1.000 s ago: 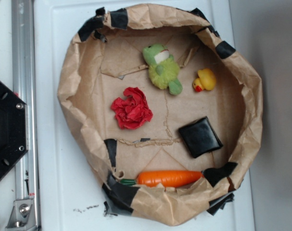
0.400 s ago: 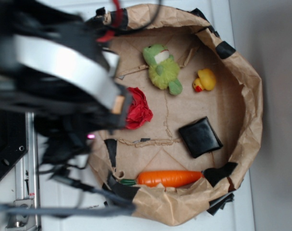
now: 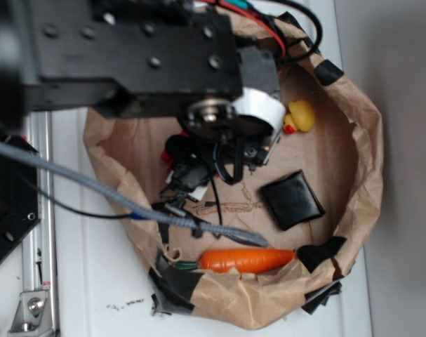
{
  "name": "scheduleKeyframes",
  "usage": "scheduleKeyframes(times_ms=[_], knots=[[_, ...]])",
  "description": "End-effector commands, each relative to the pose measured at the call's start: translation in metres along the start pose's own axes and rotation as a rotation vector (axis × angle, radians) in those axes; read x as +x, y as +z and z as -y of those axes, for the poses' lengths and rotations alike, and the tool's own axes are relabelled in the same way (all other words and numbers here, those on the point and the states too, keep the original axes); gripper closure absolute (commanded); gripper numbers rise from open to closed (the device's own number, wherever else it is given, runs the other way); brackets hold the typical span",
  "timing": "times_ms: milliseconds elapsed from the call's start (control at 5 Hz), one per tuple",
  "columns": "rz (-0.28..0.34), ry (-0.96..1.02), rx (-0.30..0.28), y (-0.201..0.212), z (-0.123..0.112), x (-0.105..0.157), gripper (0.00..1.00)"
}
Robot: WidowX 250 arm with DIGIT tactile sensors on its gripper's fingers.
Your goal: Grab the green animal.
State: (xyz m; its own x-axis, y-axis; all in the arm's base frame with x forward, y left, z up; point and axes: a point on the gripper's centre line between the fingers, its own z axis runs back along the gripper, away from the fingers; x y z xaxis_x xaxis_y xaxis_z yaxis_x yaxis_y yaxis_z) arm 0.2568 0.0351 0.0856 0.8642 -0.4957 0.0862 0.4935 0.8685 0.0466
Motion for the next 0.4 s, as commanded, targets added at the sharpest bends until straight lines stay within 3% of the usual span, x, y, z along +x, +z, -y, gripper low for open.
scheduleKeyframes(times_ms=[0, 200], knots=[[-0.065, 0.331, -0.025, -0.041, -0.042, -0.021, 0.00], [-0.035, 0.261, -0.020, -0.042, -0.050, -0.003, 0.00]])
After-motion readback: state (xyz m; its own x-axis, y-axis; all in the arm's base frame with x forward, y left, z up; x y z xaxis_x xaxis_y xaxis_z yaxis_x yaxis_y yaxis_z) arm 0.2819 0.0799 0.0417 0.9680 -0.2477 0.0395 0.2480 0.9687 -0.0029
